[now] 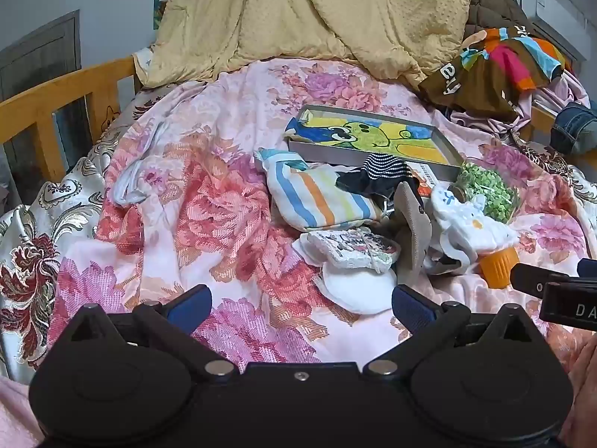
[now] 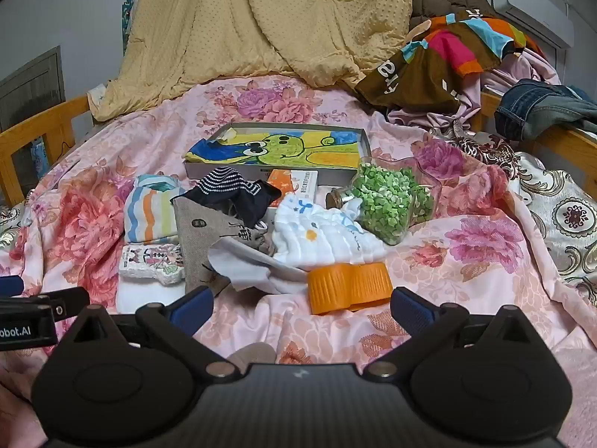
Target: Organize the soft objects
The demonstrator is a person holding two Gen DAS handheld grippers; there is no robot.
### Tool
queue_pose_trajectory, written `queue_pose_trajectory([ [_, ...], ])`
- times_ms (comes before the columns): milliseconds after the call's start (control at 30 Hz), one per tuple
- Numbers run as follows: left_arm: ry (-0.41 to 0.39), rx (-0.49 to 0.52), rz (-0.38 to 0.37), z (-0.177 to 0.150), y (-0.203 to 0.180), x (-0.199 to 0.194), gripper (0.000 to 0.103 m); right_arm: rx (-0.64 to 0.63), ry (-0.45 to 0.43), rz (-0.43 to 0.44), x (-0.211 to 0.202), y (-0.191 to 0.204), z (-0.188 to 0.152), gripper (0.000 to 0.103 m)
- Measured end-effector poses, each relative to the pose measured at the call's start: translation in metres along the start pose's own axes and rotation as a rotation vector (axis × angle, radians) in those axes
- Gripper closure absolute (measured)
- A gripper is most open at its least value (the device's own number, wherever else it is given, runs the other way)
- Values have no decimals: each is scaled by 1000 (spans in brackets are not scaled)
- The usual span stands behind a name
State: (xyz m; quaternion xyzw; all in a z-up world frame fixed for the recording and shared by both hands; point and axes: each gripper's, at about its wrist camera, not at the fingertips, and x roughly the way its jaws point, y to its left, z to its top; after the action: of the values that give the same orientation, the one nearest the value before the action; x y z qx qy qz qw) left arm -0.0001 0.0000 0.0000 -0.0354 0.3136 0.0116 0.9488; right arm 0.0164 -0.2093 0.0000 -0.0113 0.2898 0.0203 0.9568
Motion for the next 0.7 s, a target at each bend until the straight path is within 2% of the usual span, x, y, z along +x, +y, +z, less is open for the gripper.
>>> queue_pose_trajectory([
  [700, -4, 0, -36, -1, -4, -2, 1, 0, 0, 0, 0, 0, 0, 0],
])
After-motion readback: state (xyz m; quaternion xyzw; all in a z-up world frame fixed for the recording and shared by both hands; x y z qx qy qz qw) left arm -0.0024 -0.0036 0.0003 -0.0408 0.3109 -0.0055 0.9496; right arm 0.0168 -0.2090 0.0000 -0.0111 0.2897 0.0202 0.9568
